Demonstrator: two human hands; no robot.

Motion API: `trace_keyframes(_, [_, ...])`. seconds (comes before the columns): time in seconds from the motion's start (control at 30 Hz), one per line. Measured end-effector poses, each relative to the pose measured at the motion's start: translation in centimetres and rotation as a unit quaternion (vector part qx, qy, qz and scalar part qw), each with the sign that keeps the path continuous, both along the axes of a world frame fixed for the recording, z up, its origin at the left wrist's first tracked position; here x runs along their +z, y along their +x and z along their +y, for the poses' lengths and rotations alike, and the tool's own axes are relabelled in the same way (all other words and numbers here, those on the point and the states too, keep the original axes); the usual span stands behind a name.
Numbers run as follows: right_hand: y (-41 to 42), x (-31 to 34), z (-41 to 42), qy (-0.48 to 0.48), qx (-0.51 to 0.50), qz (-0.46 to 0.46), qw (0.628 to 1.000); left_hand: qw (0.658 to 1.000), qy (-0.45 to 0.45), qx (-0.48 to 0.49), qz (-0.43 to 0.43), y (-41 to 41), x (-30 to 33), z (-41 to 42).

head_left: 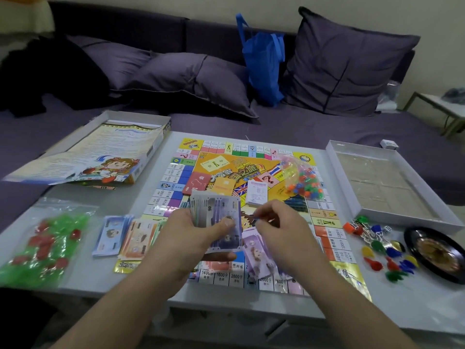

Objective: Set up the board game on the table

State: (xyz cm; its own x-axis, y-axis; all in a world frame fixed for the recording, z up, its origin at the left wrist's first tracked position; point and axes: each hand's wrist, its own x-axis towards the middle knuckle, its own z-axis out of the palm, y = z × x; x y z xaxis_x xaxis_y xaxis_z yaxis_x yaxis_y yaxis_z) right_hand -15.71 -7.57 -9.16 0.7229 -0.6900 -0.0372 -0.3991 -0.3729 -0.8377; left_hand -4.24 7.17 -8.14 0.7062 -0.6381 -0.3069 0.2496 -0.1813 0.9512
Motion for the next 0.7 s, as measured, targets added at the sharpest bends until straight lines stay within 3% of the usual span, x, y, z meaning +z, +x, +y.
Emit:
trace_keyframes(0.07, [-0.1,1.2,0.2,0.156,0.031,-0.086,0.984,0.999,-0.006,-0.030,0.019,-0.2,0.3,0.1])
trace_keyframes(0.1, [-0.2,1.4,0.4,0.180,0.048,-0.100,0.977,0.998,-0.011,-0.047,0.031,-0.4,0.4,0.1])
trace_keyframes(0.23, [-0.2,1.4,0.5,0.102,0.062,-0.082,0.989,0.994,-0.034,-0.078,0.063,-0.7,0.6,0.3])
trace_keyframes(0.47, [-1.0,1.7,-0.4,0.117,0.065,-0.045,0.990,0.995,-0.036,-0.071,0.067,-0.7,0.8,0.2])
trace_keyframes(0.6, [-2.0,2.7,-2.5,0.101,-0.016,-0.048,0.994,0.995,-0.031,-0.040,0.081,-0.8,0.5,-0.2])
trace_keyframes(0.7, [-3.3,2.8,-5.5,-0.017,-0.057,0.035,0.998,0.994,-0.024,-0.005,0.103,-0.5,0.3,-0.3])
